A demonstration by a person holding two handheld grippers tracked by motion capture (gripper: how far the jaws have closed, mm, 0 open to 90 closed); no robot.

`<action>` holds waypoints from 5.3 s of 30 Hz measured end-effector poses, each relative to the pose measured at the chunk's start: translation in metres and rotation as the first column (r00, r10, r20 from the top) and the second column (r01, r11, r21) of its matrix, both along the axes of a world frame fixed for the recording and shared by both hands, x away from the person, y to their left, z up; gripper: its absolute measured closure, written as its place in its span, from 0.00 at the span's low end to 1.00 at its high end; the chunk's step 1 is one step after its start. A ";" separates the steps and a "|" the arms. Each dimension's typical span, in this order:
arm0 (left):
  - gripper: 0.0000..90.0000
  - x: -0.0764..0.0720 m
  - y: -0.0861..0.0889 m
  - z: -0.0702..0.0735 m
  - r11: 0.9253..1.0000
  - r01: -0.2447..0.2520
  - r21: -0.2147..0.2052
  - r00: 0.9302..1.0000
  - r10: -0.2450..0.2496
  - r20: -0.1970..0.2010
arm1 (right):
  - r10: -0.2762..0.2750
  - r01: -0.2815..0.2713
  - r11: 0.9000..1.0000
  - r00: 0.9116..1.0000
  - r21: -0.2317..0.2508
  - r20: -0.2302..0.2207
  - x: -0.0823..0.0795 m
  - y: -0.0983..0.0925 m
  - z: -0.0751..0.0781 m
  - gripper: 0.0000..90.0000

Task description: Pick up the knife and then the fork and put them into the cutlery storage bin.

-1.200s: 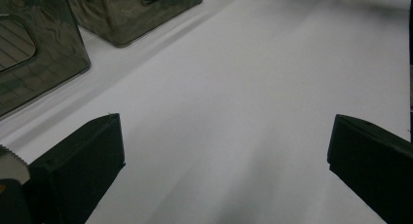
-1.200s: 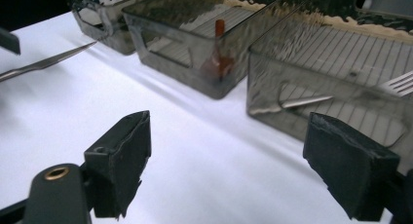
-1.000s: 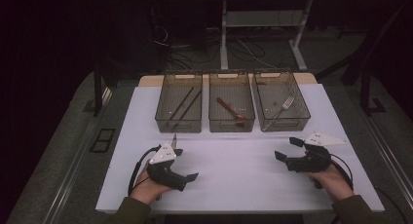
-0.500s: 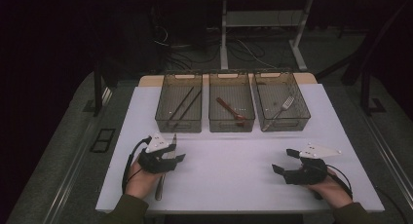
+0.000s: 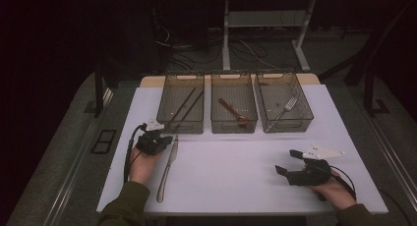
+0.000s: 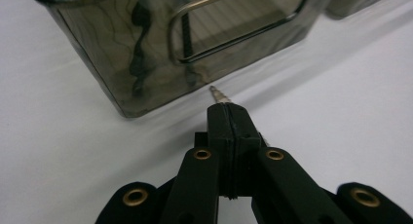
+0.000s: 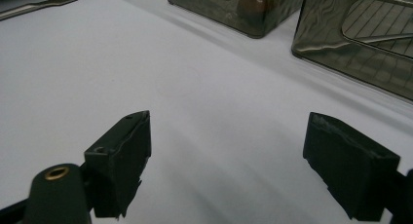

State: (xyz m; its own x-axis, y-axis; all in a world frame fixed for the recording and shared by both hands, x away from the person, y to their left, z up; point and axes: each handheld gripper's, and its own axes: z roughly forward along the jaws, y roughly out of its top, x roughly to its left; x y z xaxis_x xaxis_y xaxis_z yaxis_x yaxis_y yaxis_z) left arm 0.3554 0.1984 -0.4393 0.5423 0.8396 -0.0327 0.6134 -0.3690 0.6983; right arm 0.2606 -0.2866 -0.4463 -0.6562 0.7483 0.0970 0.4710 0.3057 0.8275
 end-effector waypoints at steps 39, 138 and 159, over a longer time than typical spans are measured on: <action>0.99 -0.005 -0.049 -0.009 0.955 0.260 -0.140 0.959 -0.273 -0.079 | 0.015 -0.015 0.999 1.000 -0.041 0.007 -0.001 0.001 -0.001 0.19; 0.88 -0.088 -0.020 0.029 0.932 0.341 -0.123 0.940 -0.337 0.052 | 0.029 -0.029 0.998 0.999 -0.051 0.016 -0.001 0.001 0.001 0.19; 0.88 -0.060 -0.094 0.045 0.902 0.398 -0.164 0.915 -0.378 0.141 | 0.090 -0.089 0.992 0.996 0.086 -0.014 0.019 0.022 0.039 0.18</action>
State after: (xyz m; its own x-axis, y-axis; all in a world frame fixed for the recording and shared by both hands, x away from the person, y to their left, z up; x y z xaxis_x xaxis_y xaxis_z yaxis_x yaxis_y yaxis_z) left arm 0.2953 0.1047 -0.3940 0.8328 0.5457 -0.0932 0.3685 -0.4208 0.8289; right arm 0.2797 -0.2641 -0.4072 -0.7177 0.6753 0.1701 0.4598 0.2762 0.8440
